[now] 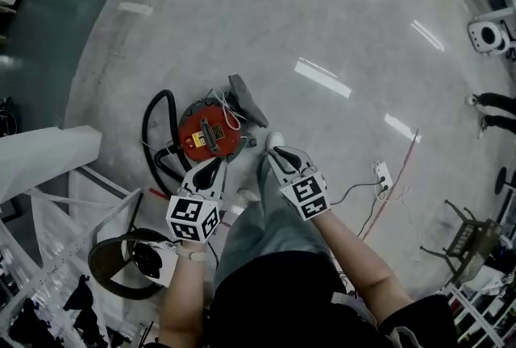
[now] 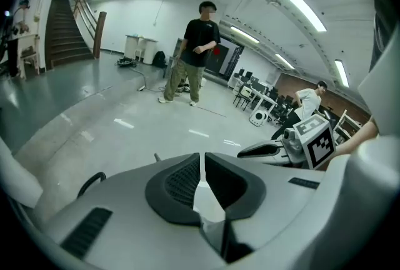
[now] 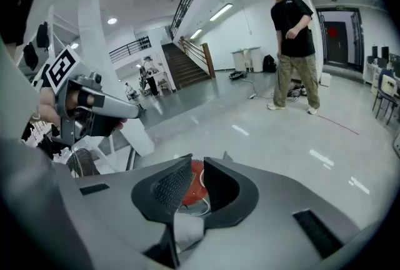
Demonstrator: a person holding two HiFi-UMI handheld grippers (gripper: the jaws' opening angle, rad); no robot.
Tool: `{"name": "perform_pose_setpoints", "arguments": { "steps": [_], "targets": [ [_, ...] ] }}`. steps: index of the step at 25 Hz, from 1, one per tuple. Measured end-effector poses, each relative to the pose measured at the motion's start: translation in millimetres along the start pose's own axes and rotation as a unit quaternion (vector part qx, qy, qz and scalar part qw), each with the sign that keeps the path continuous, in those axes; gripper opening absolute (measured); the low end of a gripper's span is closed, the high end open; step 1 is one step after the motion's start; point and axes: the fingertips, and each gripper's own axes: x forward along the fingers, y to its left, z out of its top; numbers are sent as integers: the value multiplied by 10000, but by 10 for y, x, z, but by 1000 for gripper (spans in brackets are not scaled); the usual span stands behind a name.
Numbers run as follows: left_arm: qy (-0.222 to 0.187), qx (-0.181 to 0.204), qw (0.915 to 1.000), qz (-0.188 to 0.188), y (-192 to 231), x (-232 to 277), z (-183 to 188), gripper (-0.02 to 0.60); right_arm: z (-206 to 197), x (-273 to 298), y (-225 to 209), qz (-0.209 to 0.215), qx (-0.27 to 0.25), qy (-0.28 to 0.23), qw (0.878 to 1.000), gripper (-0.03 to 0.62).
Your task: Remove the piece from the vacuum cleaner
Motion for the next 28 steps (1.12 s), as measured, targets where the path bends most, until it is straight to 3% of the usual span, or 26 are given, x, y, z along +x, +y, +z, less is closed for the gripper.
{"name": "perform_pose_setpoints", "arguments": {
  "steps": [14, 21, 28],
  "targets": [
    [663, -688, 9949, 338, 970, 1444, -709, 43, -944, 1509, -555, 188, -19, 882, 9959, 130],
    [1108, -1126, 9870, 287, 1435, 2043, -986, 132, -1261, 2180, -906, 232, 7, 1125, 9934, 167],
    [1465, -1213, 9815, 207, 1705, 2930, -1353, 137, -1816, 2835, -1385, 362, 180, 1327, 9903, 242]
  ]
}}
